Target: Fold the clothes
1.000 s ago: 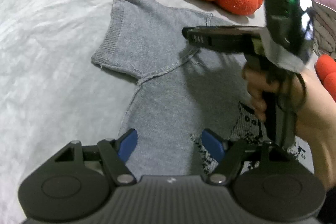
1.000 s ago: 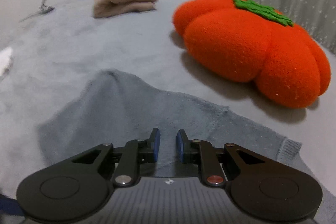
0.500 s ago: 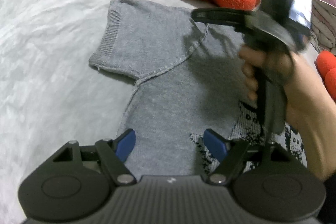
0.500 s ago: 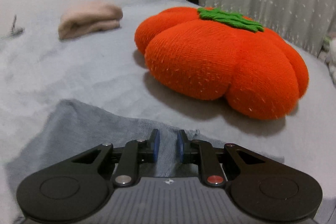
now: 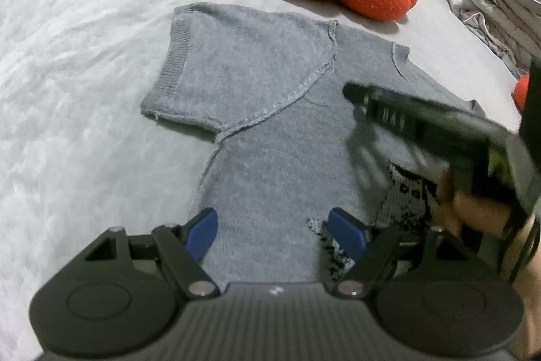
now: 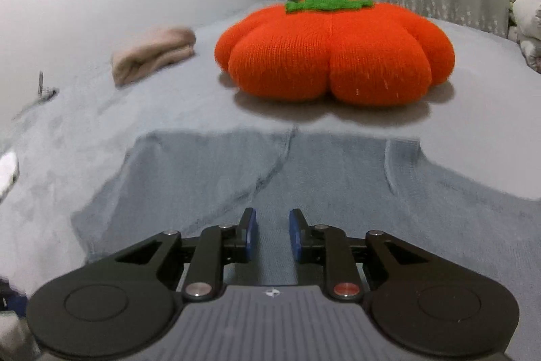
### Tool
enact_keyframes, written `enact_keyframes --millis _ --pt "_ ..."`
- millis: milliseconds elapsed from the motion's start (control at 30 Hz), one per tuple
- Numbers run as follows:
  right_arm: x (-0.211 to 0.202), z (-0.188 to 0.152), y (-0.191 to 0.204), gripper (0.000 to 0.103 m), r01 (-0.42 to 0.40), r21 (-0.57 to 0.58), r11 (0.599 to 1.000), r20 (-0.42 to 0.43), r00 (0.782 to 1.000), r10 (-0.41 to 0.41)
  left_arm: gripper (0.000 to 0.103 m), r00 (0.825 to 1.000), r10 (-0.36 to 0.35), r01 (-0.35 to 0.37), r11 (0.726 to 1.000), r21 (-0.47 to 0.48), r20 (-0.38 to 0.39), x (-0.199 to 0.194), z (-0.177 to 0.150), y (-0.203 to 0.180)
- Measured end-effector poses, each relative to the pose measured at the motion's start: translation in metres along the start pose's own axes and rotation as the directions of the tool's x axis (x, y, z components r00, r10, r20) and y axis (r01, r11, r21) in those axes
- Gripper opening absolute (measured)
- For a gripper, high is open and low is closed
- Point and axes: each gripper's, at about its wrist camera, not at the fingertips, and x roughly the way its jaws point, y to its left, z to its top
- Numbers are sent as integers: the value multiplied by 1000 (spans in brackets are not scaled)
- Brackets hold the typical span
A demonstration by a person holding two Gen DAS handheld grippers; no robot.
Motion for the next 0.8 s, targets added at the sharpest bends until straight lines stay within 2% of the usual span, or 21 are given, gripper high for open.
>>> enact_keyframes --millis 333,633,800 --pt "-47 -26 -12 25 44 46 998 -46 998 -42 76 1000 -8 8 1000 -15 7 2 6 6" --pt "-110 -77 -25 27 78 141 987 -54 996 -71 78 994 -104 103 992 -77 -11 4 17 23" --pt "-139 -99 -11 28 100 79 992 -76 993 -95 78 998 -67 67 998 -20 8 3 12 12"
